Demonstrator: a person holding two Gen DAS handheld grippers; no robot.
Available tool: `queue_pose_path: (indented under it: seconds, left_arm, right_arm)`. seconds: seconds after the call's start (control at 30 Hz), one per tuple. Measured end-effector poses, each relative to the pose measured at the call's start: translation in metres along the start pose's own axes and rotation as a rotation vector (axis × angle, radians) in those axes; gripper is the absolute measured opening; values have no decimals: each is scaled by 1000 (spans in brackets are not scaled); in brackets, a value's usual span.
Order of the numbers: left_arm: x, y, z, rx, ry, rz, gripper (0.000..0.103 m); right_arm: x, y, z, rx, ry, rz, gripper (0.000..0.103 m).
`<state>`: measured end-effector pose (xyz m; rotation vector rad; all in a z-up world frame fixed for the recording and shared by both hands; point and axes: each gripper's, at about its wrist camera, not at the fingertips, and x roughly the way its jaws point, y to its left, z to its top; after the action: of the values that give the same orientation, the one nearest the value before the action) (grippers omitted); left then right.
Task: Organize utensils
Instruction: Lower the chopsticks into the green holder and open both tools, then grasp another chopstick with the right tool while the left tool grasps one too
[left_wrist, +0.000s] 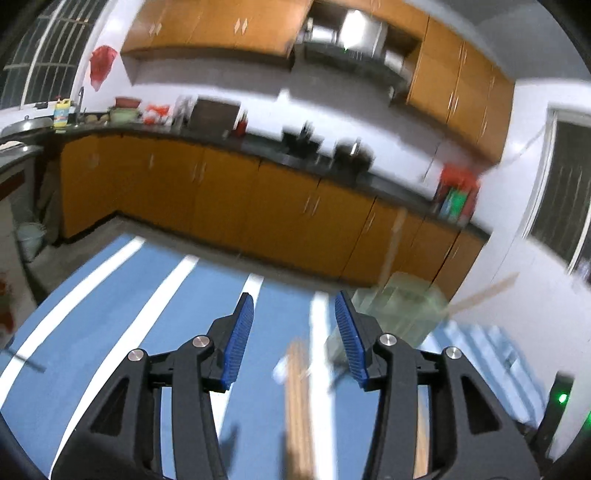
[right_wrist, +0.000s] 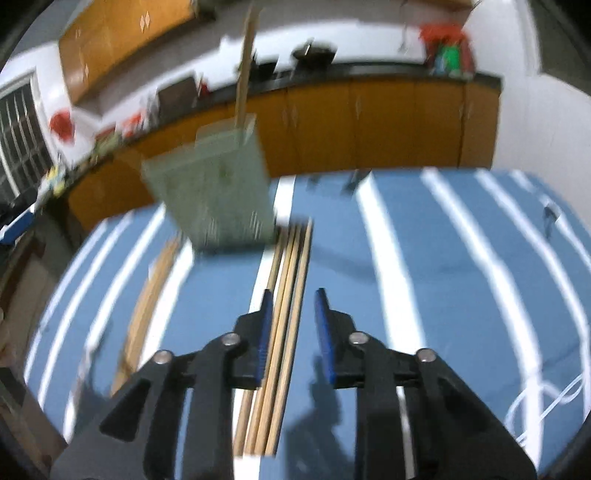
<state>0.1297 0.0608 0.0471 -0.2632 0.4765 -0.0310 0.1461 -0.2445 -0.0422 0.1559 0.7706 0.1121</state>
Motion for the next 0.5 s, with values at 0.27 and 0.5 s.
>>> queue_pose_path:
  seconds: [0.27, 0.5]
  left_arm:
    - [41, 15, -76, 35, 291, 35, 33]
    - [49, 4, -106, 75, 372, 3, 26]
  right_arm:
    - [33, 13, -33, -26, 121, -22, 16]
    - [38, 8, -31, -57, 126, -72, 8]
